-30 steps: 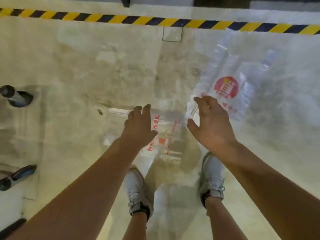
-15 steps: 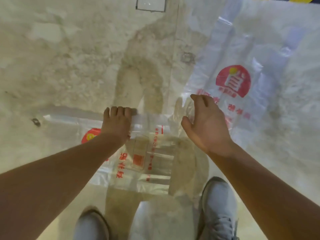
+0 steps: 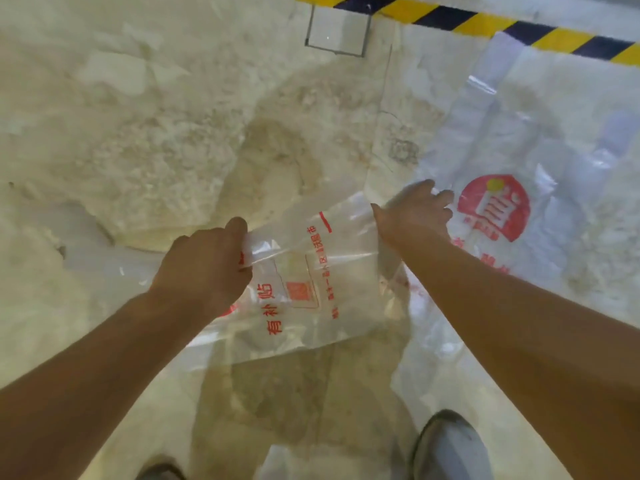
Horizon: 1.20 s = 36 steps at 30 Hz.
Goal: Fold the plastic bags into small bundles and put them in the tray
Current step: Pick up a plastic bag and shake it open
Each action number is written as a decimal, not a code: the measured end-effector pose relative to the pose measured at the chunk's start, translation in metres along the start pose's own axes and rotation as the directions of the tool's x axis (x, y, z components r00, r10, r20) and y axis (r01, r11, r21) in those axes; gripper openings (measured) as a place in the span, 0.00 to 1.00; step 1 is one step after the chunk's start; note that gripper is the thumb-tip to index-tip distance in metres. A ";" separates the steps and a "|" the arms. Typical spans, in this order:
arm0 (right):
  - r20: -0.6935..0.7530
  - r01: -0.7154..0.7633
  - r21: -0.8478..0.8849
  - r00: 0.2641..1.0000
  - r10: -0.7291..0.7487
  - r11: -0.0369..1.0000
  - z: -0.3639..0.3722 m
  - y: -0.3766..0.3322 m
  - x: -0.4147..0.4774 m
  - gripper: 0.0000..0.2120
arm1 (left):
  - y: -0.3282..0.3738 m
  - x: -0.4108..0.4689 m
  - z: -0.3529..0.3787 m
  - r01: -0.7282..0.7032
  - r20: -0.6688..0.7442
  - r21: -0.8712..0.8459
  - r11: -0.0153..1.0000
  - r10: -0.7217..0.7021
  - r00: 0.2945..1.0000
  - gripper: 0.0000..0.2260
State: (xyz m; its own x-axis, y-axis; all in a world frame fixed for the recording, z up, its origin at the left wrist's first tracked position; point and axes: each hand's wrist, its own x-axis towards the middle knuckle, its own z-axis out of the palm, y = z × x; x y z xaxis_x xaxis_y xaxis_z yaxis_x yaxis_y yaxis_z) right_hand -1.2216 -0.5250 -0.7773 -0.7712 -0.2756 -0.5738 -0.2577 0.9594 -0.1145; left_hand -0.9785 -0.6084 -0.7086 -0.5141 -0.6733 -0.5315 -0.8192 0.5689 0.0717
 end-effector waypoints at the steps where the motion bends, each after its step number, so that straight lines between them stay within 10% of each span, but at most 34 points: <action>1: -0.011 -0.005 0.001 1.000 0.005 1.000 0.005 -0.005 0.007 0.46 | -0.004 -0.001 0.001 -0.001 -0.010 -0.034 0.999 0.001 1.000 0.11; 10: -0.004 0.103 -0.186 0.994 -0.105 0.977 -0.013 0.027 0.011 0.34 | -0.021 -0.031 -0.013 0.089 -0.003 -0.239 0.967 -0.092 0.996 0.17; 16: -0.039 0.103 0.109 0.994 -0.099 0.989 -0.067 0.017 -0.071 0.22 | -0.026 -0.069 -0.082 0.267 -0.018 -0.369 0.890 -0.294 0.956 0.15; 21: -0.036 0.066 0.354 0.998 -0.057 0.933 -0.177 -0.009 -0.149 0.11 | -0.027 -0.117 -0.189 0.250 -0.015 -0.433 0.866 -0.285 0.958 0.13; 36: 0.010 0.639 0.191 0.758 -0.652 0.745 -0.575 -0.074 -0.507 0.08 | -0.054 -0.402 -0.589 0.193 -0.277 -0.253 0.948 -0.262 0.925 0.15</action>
State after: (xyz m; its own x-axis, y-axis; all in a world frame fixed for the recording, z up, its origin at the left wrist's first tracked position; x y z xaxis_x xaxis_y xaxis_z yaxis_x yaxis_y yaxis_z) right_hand -1.1467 -0.4904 -0.0118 -0.4103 -0.8342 -0.3685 -0.5734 0.5502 -0.6071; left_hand -0.8773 -0.6467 -0.0014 -0.3313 -0.9021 -0.2766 -0.9400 0.2903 0.1790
